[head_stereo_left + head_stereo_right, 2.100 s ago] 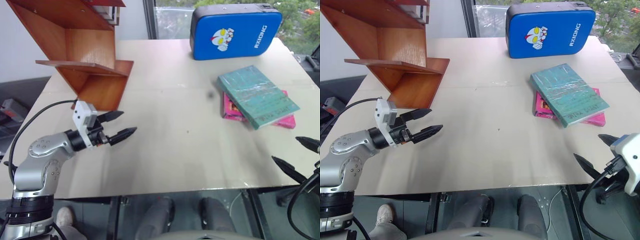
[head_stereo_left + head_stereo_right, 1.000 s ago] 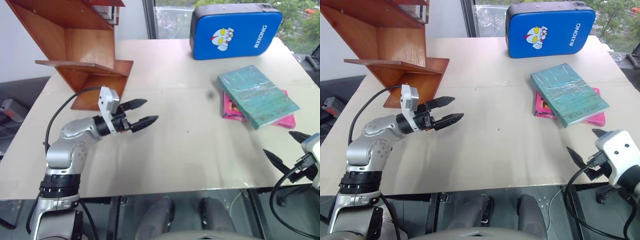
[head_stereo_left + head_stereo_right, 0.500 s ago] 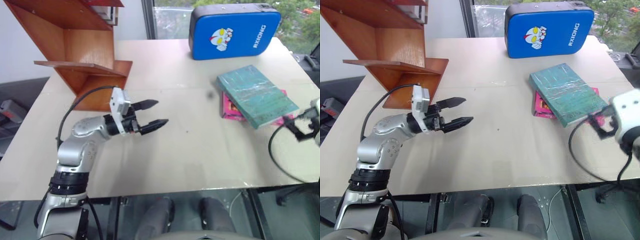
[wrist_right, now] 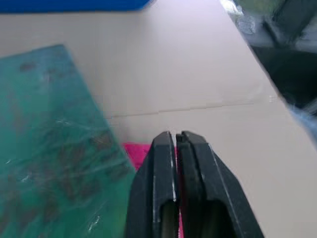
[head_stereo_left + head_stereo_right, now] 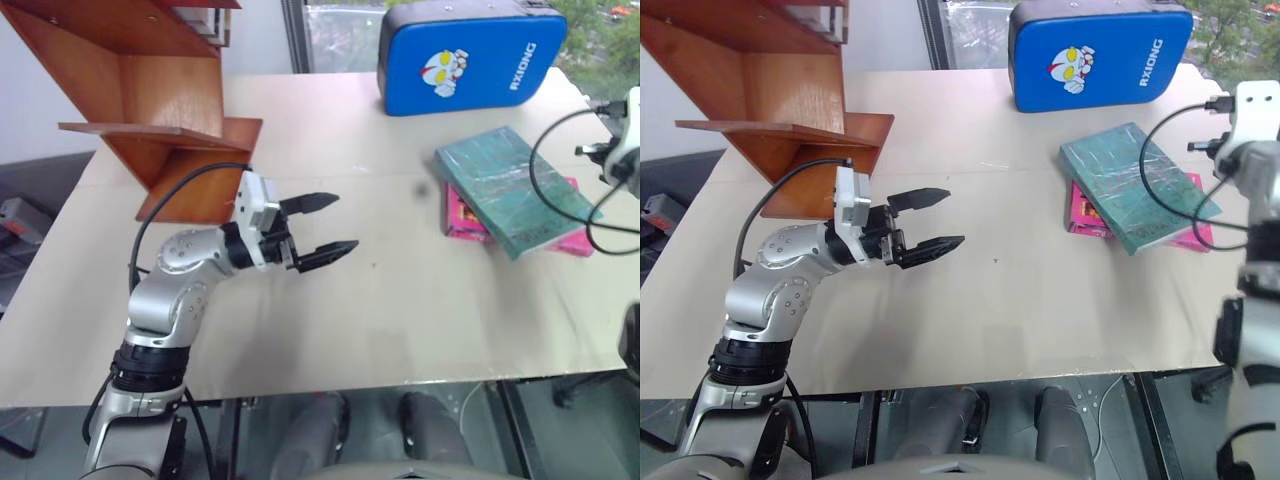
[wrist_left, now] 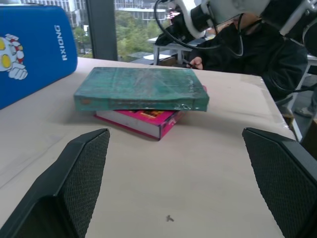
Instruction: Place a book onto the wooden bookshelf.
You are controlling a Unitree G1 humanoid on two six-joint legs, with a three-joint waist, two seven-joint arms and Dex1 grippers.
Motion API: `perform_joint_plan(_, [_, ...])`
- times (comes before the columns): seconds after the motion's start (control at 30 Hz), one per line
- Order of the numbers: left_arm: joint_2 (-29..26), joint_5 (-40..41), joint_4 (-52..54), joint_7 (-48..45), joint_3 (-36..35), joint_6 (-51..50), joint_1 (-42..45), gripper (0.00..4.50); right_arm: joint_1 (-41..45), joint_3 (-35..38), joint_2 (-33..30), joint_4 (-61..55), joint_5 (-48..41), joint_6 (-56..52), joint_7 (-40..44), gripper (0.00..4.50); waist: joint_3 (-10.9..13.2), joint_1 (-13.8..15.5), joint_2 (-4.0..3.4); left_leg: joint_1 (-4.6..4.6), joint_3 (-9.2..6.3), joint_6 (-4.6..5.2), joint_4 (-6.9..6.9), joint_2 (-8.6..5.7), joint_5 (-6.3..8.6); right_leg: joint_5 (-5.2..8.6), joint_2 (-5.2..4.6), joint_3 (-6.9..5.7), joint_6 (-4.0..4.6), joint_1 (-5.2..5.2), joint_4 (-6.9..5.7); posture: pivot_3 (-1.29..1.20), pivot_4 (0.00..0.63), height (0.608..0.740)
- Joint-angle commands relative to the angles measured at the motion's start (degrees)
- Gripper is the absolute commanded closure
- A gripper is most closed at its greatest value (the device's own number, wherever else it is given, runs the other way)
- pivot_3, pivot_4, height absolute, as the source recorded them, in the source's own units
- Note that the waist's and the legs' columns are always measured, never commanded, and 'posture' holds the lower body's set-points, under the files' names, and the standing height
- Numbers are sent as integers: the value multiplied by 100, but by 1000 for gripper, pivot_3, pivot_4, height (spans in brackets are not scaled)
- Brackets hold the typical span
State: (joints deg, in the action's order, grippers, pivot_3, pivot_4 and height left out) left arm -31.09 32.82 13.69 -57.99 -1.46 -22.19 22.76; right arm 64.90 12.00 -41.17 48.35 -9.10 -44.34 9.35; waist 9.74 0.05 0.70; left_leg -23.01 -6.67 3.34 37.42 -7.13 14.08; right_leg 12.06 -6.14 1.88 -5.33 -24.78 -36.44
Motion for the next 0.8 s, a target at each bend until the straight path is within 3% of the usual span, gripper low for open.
perform_joint_plan(0.03, [5, 146, 482, 196, -80, -78, -97, 0, 669, 361, 22, 1493, -6, 854, -367, 4461, 0, -22, 0, 0, 0, 0, -9, 0, 0, 0, 0, 1, 0, 0, 9, 0, 150, 736])
perform_joint_plan(0.23, [-50, 208, 641, 376, -184, -169, -184, 0, 843, 499, 205, 2534, -19, 1109, -218, 4461, -1, -100, -1, -6, -1, 2, -19, 0, 1, -1, 3, 0, 0, 1, 34, 0, 150, 736])
perform_joint_plan(0.57, [-143, 288, 860, 558, -287, -232, -366, 0, 834, 298, 374, 2413, 45, 506, 905, 4461, -2, -238, -3, 9, 8, 1, -9, 6, 1, -1, 12, 14, 0, 2, 4, 0, 150, 736])
perform_joint_plan(0.67, [-152, 307, 871, 576, -281, -243, -368, 0, 865, 366, 268, 2216, -3, 670, 943, 4461, -2, -240, -4, 10, 9, 1, -8, 6, 1, -1, 13, 16, 0, 2, 2, 0, 150, 736])
perform_joint_plan(0.8, [-166, 326, 867, 584, -257, -258, -366, 0, 912, 825, -37, 1811, -273, 1075, 375, 4461, 3, -221, -11, 9, 15, 1, -7, 4, 1, -1, 11, 24, 0, -3, -3, 0, 150, 736])
